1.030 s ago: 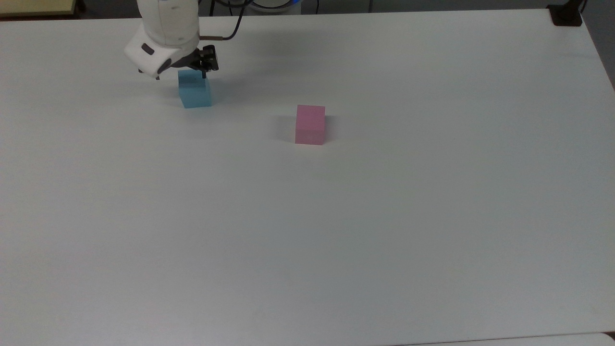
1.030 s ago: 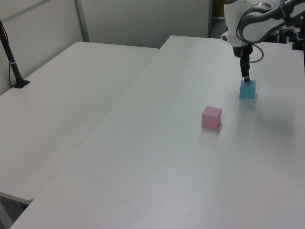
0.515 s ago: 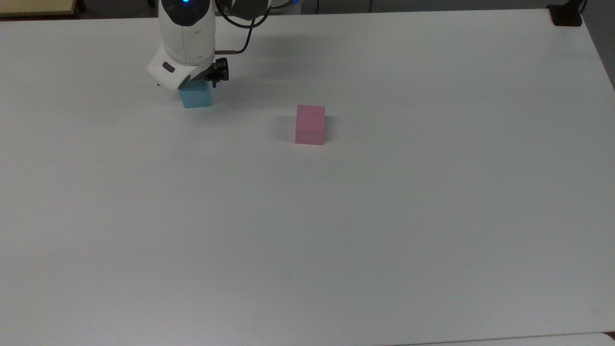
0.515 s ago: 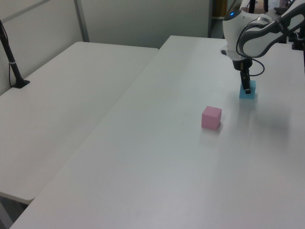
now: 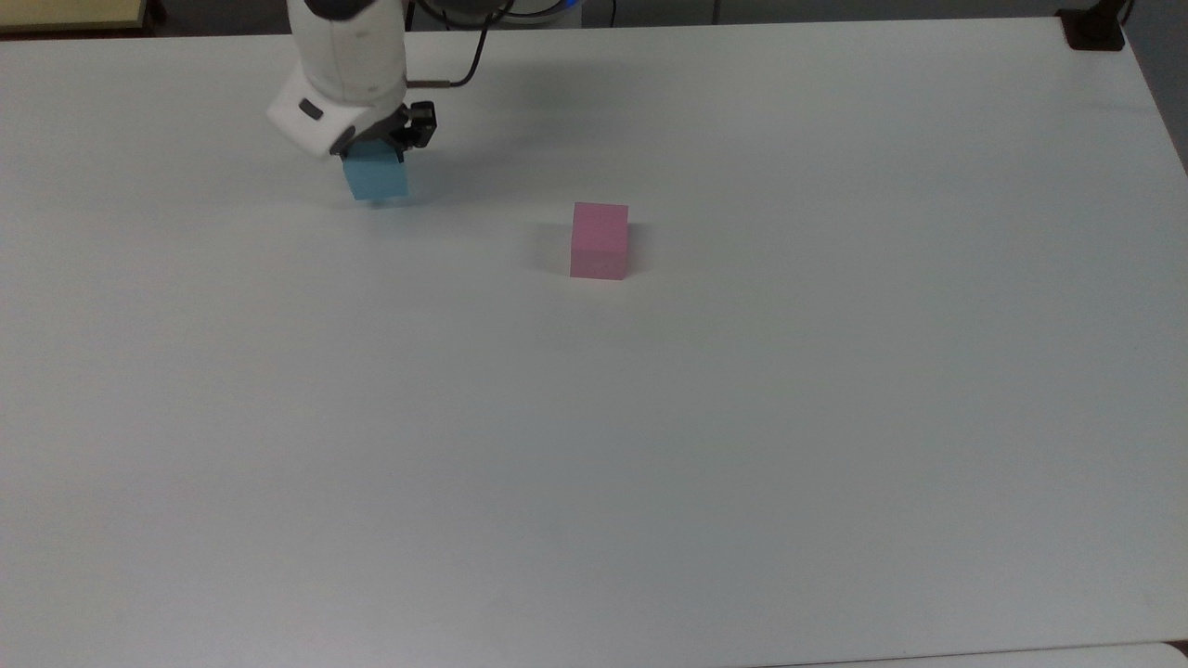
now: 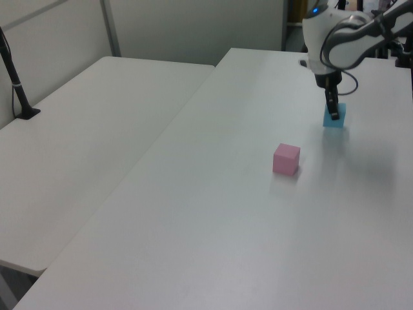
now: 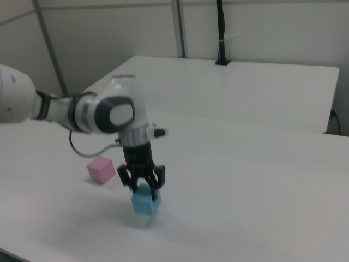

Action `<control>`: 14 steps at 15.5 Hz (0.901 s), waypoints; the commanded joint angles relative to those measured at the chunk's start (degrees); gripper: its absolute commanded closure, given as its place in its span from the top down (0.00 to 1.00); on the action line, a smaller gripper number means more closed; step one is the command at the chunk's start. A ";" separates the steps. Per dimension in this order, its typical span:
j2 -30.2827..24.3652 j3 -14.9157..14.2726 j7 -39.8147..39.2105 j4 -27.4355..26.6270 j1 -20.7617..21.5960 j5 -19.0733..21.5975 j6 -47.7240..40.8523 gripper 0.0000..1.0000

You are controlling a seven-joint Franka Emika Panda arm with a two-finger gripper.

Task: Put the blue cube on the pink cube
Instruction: 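Close the gripper on the light-blue cube and lift it, then carry the light-blue cube over the pink cube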

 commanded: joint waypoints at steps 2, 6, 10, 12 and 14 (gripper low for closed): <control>-2.17 0.81 8.27 12.91 4.00 7.39 -11.24 0.09; 1.07 4.50 15.66 18.54 8.30 8.01 -11.69 0.10; 5.82 4.50 16.72 20.31 13.14 8.01 -11.86 0.11; 8.45 4.50 17.60 21.18 14.98 8.01 -11.78 0.12; 11.00 4.50 17.61 21.80 15.78 8.01 -11.78 0.12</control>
